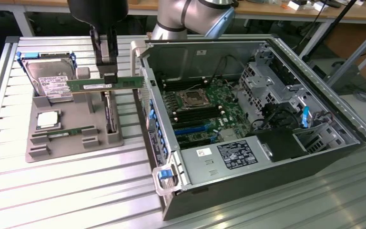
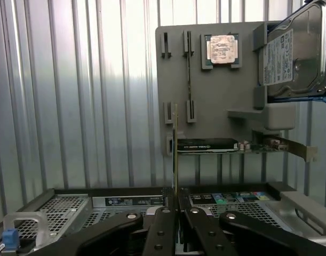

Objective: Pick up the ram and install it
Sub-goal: 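Pick up the ram and move it above insertion slot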

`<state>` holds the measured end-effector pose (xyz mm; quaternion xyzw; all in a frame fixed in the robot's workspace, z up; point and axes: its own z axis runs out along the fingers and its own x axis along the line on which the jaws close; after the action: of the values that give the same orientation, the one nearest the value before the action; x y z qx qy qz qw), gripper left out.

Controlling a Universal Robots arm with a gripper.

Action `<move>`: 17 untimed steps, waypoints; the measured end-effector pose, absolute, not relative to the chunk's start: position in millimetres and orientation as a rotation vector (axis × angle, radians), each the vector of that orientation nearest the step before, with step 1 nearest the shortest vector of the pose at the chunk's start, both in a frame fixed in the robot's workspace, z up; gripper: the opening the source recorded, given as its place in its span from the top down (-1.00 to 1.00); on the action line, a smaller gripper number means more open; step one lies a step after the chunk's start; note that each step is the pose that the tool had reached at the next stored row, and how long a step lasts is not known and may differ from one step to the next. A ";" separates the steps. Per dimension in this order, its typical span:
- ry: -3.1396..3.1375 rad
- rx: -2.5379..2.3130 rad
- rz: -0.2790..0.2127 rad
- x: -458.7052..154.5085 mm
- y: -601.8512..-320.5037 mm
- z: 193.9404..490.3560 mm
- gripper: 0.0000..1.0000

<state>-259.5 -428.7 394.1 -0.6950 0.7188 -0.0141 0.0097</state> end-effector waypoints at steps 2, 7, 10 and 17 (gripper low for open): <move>2.244 -2.170 -0.044 -254.9 -428.7 394.0 0.75; 2.244 -2.170 -0.043 -241.6 -428.7 394.1 0.75; 2.245 -2.171 -0.043 -234.1 -428.7 394.1 0.75; 2.245 -2.171 -0.042 -210.7 -428.7 394.0 0.75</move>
<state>-210.7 -428.7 394.0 -0.6951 0.7188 -0.0136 0.0092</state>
